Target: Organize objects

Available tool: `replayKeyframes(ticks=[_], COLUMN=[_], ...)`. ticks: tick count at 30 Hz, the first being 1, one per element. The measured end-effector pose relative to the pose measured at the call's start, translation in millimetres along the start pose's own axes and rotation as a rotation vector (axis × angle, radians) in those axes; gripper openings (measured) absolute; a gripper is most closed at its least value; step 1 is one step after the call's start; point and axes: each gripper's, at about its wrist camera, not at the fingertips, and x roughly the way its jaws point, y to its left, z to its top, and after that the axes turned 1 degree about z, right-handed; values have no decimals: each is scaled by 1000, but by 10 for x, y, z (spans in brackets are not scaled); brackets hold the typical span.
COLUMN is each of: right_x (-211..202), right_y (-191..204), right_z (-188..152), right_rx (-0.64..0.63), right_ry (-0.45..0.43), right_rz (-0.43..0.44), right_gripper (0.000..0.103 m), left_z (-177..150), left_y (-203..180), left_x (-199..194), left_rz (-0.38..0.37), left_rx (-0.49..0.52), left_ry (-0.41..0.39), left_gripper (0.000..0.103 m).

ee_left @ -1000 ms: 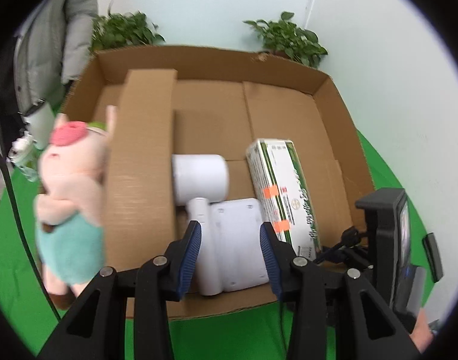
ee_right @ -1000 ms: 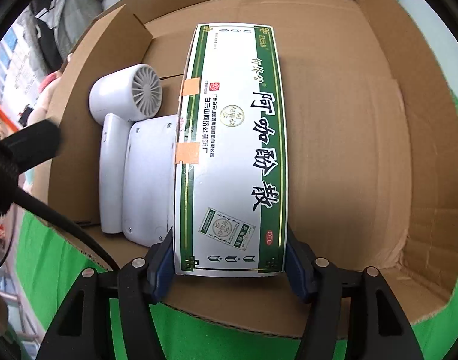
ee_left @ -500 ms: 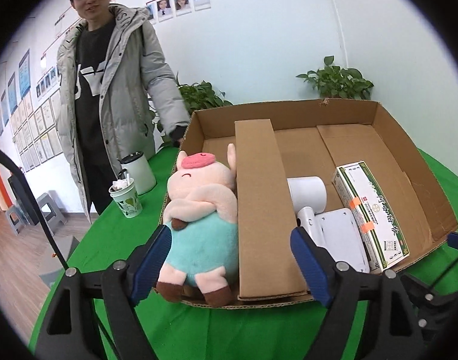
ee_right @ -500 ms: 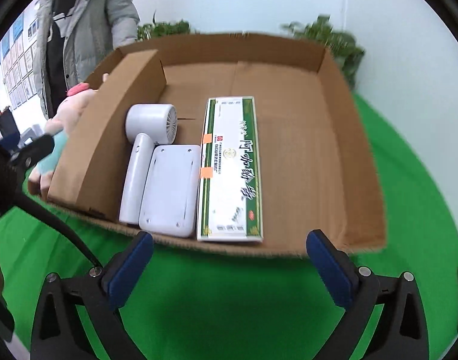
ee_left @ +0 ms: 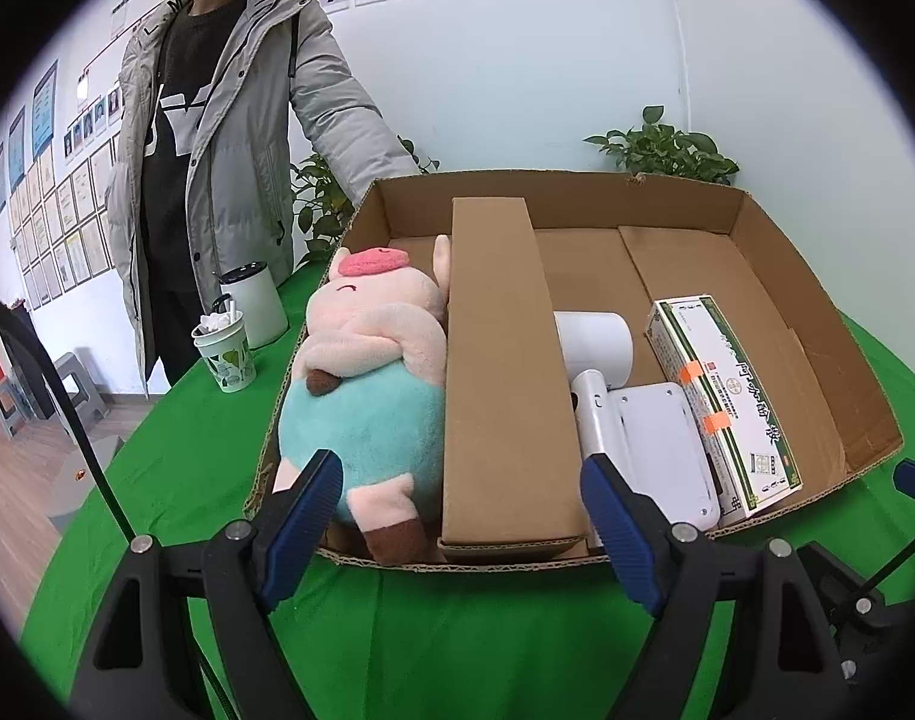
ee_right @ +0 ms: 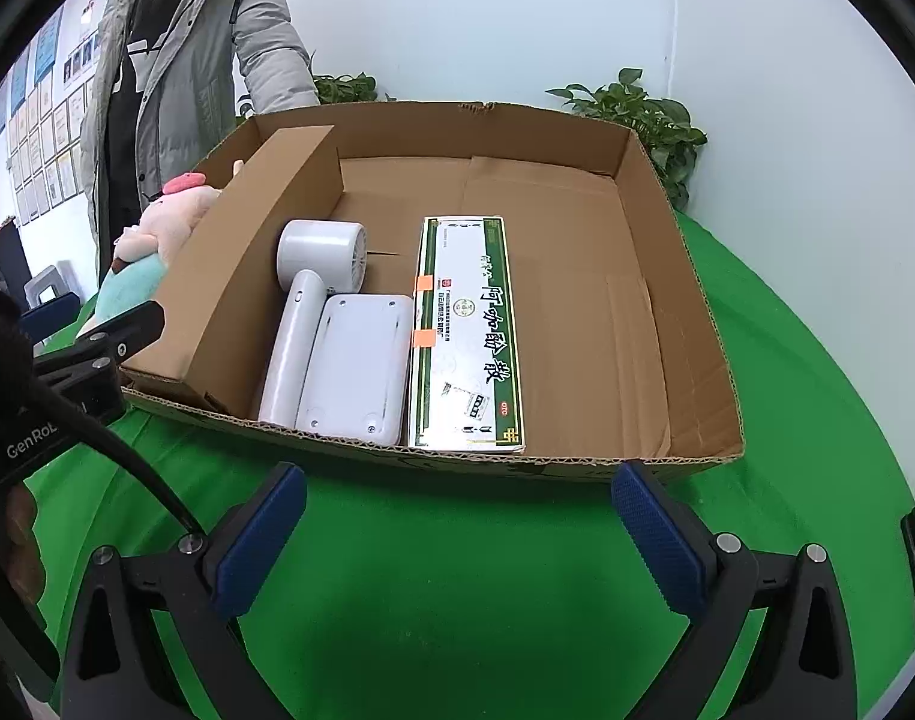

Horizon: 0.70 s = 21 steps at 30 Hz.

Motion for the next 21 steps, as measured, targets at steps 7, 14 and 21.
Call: replayKeyframes(ticks=[7, 14, 21], right_x=[71, 333, 489], right_y=[34, -49, 29], right_z=[15, 51, -54], right_rx=[6, 45, 16], right_ry=[-42, -65, -80], right_rz=[8, 31, -4], right_gripper=[103, 103, 103], left_z=[-22, -179, -342], left_y=[-77, -121, -142], left_x=[-6, 133, 42], left_rz=[0, 11, 3], left_rx=[-21, -40, -50], left_ry=[-19, -44, -135], left_gripper=[81, 85, 89])
